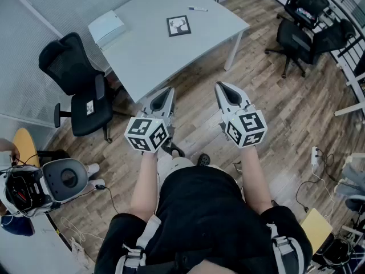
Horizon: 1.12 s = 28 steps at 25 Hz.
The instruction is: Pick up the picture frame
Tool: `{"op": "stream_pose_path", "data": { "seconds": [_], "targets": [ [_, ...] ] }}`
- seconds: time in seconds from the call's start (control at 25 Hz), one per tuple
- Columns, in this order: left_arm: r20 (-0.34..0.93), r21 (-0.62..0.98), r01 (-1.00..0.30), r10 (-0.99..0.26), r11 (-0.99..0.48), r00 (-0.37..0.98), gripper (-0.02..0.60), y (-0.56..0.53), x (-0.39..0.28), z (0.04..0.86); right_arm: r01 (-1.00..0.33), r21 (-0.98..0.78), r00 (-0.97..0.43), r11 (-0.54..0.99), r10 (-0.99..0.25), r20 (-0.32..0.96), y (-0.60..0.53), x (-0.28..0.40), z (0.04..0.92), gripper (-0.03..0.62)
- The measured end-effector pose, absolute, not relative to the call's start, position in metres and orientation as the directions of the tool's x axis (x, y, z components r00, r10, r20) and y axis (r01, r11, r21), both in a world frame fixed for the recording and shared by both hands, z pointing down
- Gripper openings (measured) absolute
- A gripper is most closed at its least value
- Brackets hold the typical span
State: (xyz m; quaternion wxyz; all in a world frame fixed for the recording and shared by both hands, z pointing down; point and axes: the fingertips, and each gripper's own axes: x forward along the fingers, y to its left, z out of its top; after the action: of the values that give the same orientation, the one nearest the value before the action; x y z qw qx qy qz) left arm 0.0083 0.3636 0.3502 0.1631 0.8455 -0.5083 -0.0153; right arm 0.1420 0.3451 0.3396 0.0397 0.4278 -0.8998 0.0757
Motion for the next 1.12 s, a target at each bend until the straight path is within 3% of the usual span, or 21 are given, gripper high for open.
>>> {"op": "stream_pose_path", "data": {
  "seconds": [1.12],
  "targets": [
    [0.179, 0.276, -0.872, -0.870, -0.404, 0.460, 0.025, 0.356, 0.034, 0.362, -0.745, -0.144, -0.667, 0.652, -0.734, 0.126, 0.343, 0.155, 0.350, 0.017]
  ]
}}
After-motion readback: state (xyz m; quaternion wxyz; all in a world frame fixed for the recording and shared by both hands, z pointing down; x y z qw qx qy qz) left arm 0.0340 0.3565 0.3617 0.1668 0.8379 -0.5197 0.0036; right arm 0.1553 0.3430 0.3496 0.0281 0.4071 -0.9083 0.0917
